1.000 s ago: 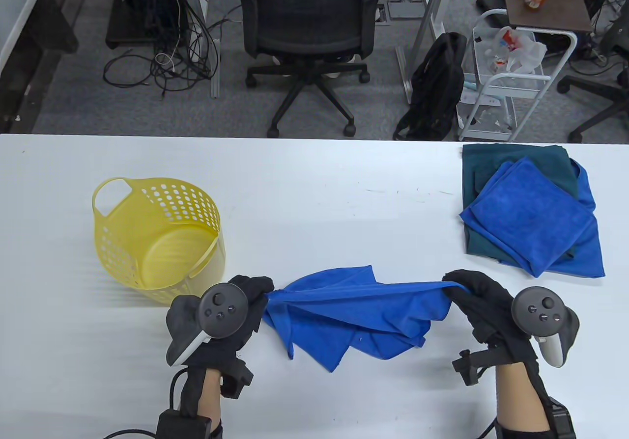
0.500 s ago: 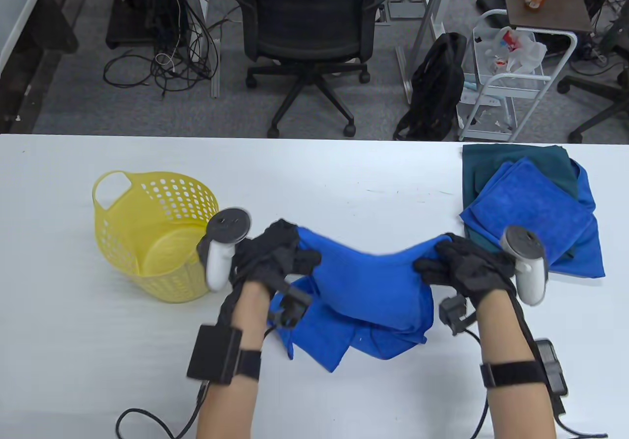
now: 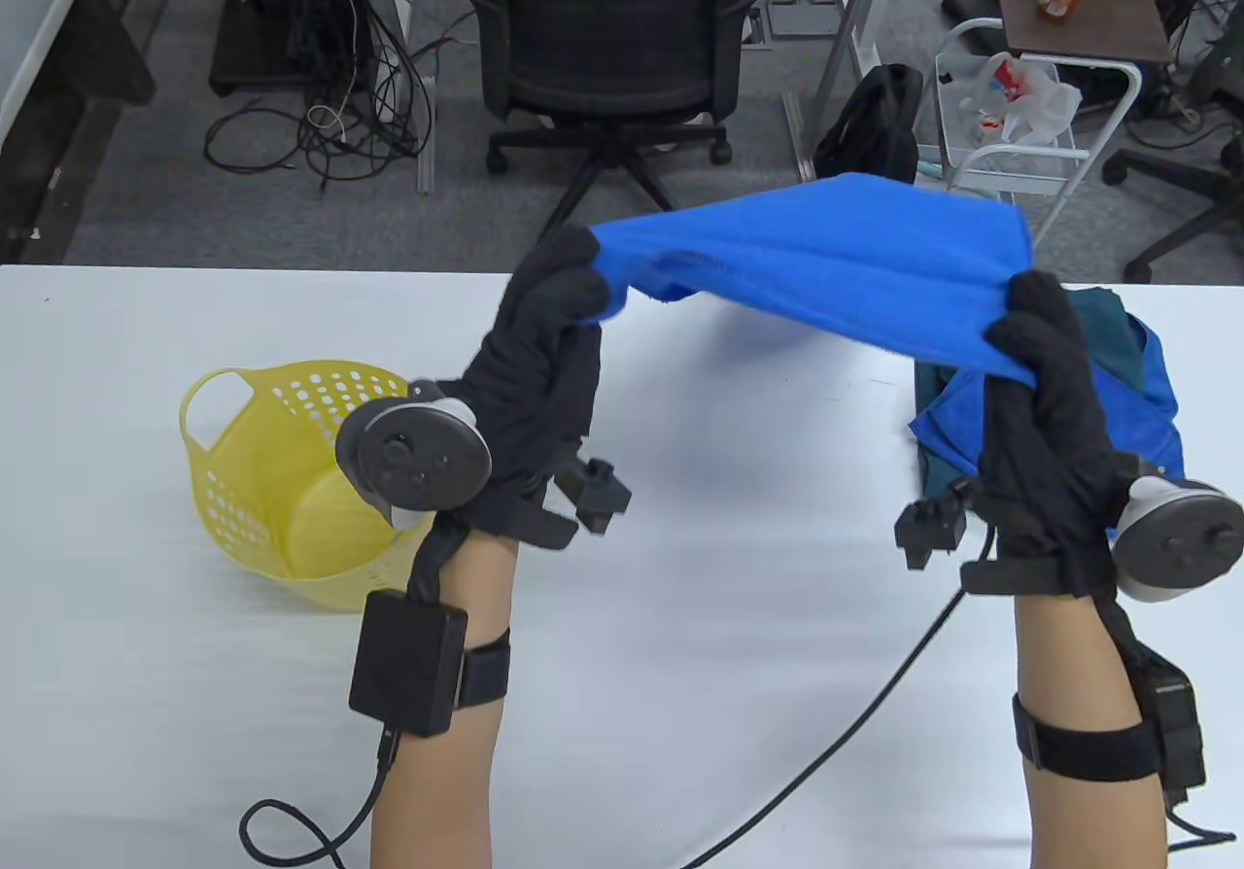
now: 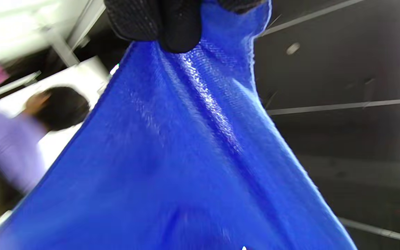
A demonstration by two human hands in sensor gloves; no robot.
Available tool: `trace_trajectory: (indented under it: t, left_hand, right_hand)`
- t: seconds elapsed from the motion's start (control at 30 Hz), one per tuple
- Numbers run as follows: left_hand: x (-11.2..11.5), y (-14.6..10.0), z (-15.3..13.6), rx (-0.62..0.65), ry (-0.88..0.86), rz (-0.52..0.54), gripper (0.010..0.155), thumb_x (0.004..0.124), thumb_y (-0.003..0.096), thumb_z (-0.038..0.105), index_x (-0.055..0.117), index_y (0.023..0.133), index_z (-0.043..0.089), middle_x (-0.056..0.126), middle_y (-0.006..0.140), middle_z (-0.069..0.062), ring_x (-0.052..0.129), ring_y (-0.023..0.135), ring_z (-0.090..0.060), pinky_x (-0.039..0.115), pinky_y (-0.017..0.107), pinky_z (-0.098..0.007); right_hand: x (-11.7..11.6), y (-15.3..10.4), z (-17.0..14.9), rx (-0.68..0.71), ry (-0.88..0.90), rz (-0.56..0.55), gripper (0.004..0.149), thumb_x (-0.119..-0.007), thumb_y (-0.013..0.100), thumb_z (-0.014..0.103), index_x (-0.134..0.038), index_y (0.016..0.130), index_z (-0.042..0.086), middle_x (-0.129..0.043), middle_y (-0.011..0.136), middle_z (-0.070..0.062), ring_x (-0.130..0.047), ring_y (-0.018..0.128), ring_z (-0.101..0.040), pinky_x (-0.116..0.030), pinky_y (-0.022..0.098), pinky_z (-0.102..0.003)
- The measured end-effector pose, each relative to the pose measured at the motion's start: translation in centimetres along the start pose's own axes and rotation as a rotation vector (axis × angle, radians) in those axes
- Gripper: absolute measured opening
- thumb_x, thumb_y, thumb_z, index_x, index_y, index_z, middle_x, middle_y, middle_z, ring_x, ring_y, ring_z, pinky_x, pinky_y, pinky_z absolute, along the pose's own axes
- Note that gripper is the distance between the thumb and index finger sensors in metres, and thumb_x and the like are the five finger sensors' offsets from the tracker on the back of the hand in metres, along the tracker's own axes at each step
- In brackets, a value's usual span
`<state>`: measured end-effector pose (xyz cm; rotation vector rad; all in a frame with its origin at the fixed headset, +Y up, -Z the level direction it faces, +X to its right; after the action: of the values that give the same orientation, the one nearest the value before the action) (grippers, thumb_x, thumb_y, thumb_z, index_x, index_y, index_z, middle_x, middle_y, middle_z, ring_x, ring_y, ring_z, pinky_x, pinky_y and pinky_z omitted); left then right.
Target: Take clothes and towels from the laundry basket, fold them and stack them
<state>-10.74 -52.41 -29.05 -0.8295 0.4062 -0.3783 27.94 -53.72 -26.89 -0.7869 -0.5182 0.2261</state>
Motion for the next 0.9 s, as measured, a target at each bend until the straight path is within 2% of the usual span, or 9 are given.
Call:
trace_trajectory:
  t: [0.1,0.2,0.33,0.5,0.67,0.7,0.77,0.83,0.9]
  left_hand:
    - [4.2,-5.7,-3.6,-0.120,0.059,-0.154,0.038,0.064,0.0667,0.032,0.063,0.103,0.021,0.054,0.121,-0.018,0.076,0.107,-0.033,0.070,0.075,-0.046]
    - [7.6,-10.9,-7.2,-0.283,0.227,-0.389,0.045,0.066,0.0665,0.039,0.060,0.107,0.021,0.052,0.122,-0.017,0.072,0.108,-0.036,0.069,0.075,-0.047]
    - [8.5,-15.0,-9.2,-0.320,0.209,-0.460,0.046,0.068,0.0644,0.040,0.061,0.106,0.020,0.054,0.122,-0.016,0.073,0.108,-0.036,0.069,0.075,-0.047]
    - [6.2,-16.1,-9.6,-0.351,0.206,-0.401,0.047,0.071,0.0621,0.039,0.063,0.104,0.020,0.059,0.120,-0.014,0.077,0.106,-0.034,0.071,0.074,-0.046]
    - [5.1,-16.4,-9.6,-0.371,0.139,-0.353,0.045,0.067,0.0612,0.042,0.065,0.102,0.024,0.069,0.115,-0.012,0.086,0.100,-0.031,0.075,0.071,-0.046]
    - [4.8,-16.3,-9.4,-0.367,0.122,-0.342,0.044,0.065,0.0620,0.043,0.065,0.102,0.025,0.072,0.113,-0.012,0.089,0.098,-0.031,0.077,0.070,-0.046]
    - [4.6,-16.4,-9.4,-0.416,0.114,-0.315,0.044,0.064,0.0630,0.044,0.066,0.102,0.024,0.083,0.105,-0.013,0.101,0.082,-0.029,0.089,0.059,-0.043]
    - [5.2,-15.9,-10.5,-0.554,0.143,-0.341,0.044,0.066,0.0651,0.041,0.068,0.103,0.019,0.091,0.094,-0.015,0.110,0.057,-0.014,0.097,0.040,-0.025]
    - [7.7,-13.2,-12.4,-0.763,0.082,-0.413,0.044,0.066,0.0666,0.036,0.065,0.106,0.016,0.087,0.098,-0.020,0.110,0.065,-0.015,0.099,0.043,-0.022]
  right_hand:
    - [-1.6,-5.1,-4.0,-0.156,-0.057,0.153,0.041,-0.062,0.065,0.025,-0.068,0.100,0.005,-0.060,0.112,-0.026,-0.069,0.098,-0.047,-0.052,0.070,-0.063]
    - [-3.5,-10.2,-8.2,-0.406,-0.132,0.412,0.040,-0.064,0.066,0.025,-0.072,0.099,0.003,-0.068,0.108,-0.028,-0.076,0.093,-0.049,-0.055,0.068,-0.065]
    - [-3.9,-13.4,-10.0,-0.444,-0.121,0.456,0.040,-0.066,0.065,0.026,-0.076,0.097,0.003,-0.075,0.103,-0.027,-0.082,0.088,-0.048,-0.059,0.066,-0.066]
    - [-2.4,-13.3,-9.6,-0.416,-0.136,0.385,0.041,-0.076,0.060,0.032,-0.082,0.095,0.013,-0.080,0.102,-0.018,-0.074,0.094,-0.050,-0.054,0.065,-0.075]
    - [-2.3,-13.5,-9.8,-0.388,-0.021,0.423,0.041,-0.073,0.061,0.027,-0.079,0.098,0.011,-0.072,0.109,-0.020,-0.067,0.098,-0.052,-0.058,0.065,-0.073]
    - [-2.0,-13.5,-9.9,-0.394,0.017,0.388,0.040,-0.072,0.061,0.026,-0.080,0.097,0.010,-0.074,0.106,-0.021,-0.072,0.095,-0.048,-0.064,0.065,-0.067]
    - [-1.7,-13.5,-10.1,-0.446,-0.001,0.405,0.039,-0.072,0.062,0.029,-0.082,0.095,0.010,-0.084,0.095,-0.021,-0.095,0.067,-0.034,-0.083,0.050,-0.049]
    - [-2.6,-13.2,-11.0,-0.524,-0.016,0.482,0.039,-0.070,0.064,0.027,-0.081,0.096,0.007,-0.086,0.091,-0.023,-0.102,0.042,-0.013,-0.091,0.031,-0.029]
    - [-5.4,-11.7,-13.7,-0.763,0.071,0.564,0.040,-0.066,0.065,0.020,-0.075,0.099,0.000,-0.083,0.092,-0.032,-0.105,0.045,-0.015,-0.095,0.032,-0.029]
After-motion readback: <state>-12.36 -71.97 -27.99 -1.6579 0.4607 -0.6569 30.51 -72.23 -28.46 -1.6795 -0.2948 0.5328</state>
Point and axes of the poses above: the tracker on the back of each hand, its own z axis roughly to the thumb side, its own y axis roughly from the wrist to the fingertips, x = y × z, the point moved 5 cm from there along y, roughly from the wrist to the fingertips
